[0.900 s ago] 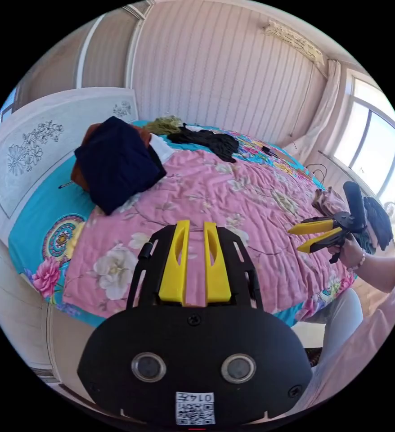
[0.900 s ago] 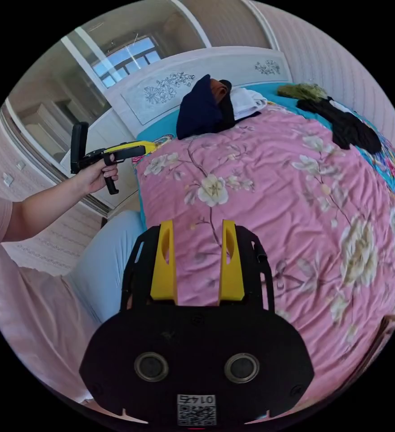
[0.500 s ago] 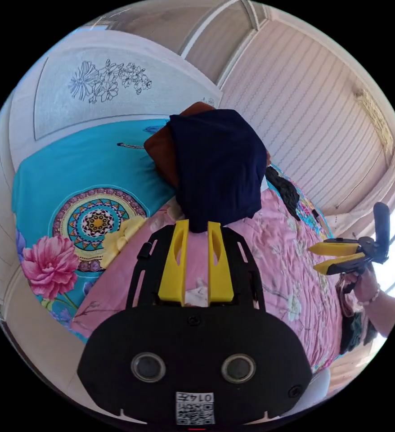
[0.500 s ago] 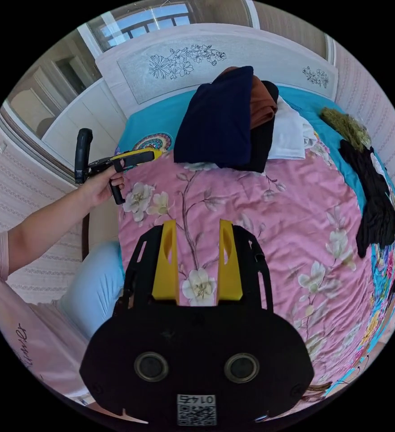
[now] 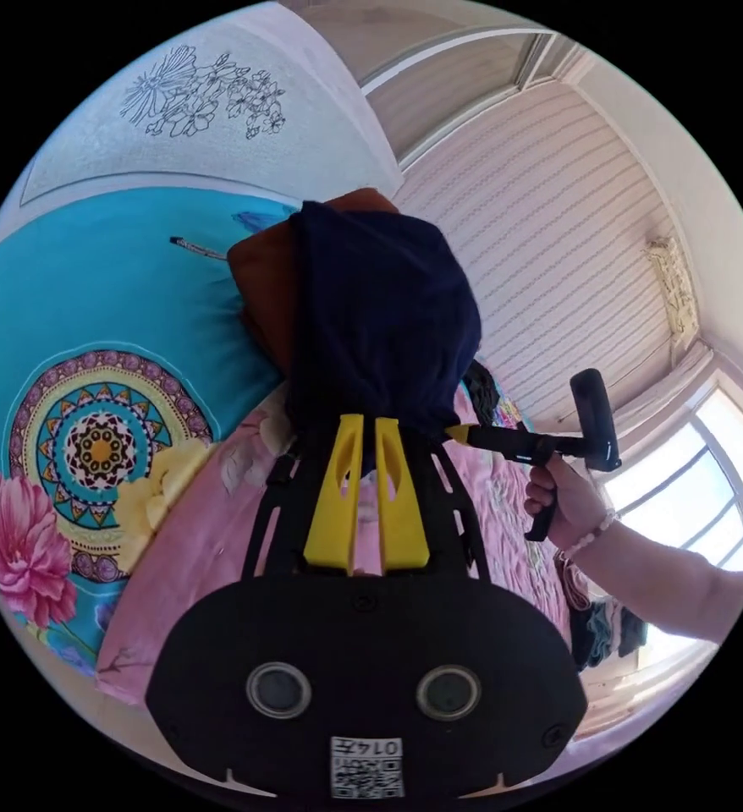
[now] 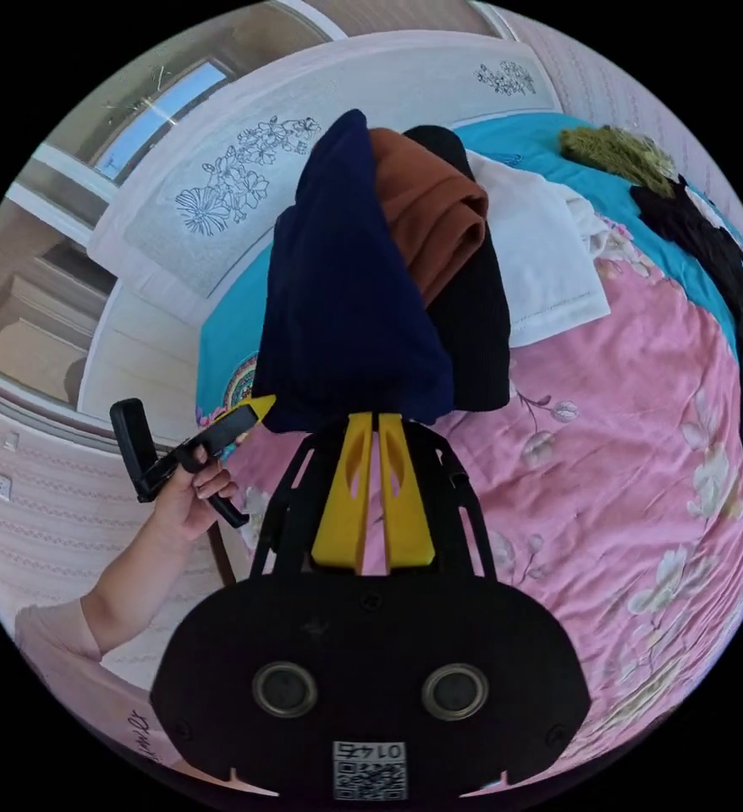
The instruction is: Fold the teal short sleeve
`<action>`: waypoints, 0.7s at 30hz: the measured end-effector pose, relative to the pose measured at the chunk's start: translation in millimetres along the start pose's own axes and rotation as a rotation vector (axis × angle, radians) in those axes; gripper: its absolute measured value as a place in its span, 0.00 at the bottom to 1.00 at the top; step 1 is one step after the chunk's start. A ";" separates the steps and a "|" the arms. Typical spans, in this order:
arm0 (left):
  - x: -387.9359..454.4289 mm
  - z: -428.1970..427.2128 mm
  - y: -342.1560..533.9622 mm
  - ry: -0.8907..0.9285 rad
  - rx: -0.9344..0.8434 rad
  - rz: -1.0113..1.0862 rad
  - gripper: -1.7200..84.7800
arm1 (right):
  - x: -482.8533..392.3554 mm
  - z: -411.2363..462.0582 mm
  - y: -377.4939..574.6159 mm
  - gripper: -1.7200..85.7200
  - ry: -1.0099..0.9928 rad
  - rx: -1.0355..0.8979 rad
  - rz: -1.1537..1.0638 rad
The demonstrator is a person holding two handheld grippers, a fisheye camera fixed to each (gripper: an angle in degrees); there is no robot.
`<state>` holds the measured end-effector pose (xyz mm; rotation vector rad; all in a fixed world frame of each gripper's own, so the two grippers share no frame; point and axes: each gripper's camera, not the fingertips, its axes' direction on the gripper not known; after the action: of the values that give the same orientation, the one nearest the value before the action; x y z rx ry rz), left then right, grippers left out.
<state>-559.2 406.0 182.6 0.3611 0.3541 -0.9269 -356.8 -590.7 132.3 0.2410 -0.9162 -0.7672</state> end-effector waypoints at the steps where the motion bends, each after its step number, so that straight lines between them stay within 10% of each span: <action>1: 16.1 -19.9 -0.3 0.029 0.038 0.052 0.02 | -1.8 -13.3 14.4 0.03 -0.013 0.033 -0.053; 11: 281.1 -101.0 68.6 0.417 -0.040 0.589 0.02 | -23.3 -138.4 229.6 0.02 -0.106 0.249 -0.149; 18: 373.4 15.9 282.7 0.620 -0.783 0.501 0.06 | 18.1 -102.2 452.0 0.02 0.014 0.020 0.322; 21: 369.2 -14.0 309.8 0.583 -0.765 0.524 0.07 | 19.8 -101.7 499.9 0.02 -0.004 0.063 0.422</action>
<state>-102.7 321.9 52.0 -0.0046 1.0516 -0.1113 -22.8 -259.6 330.9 0.0946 -0.9552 -0.3490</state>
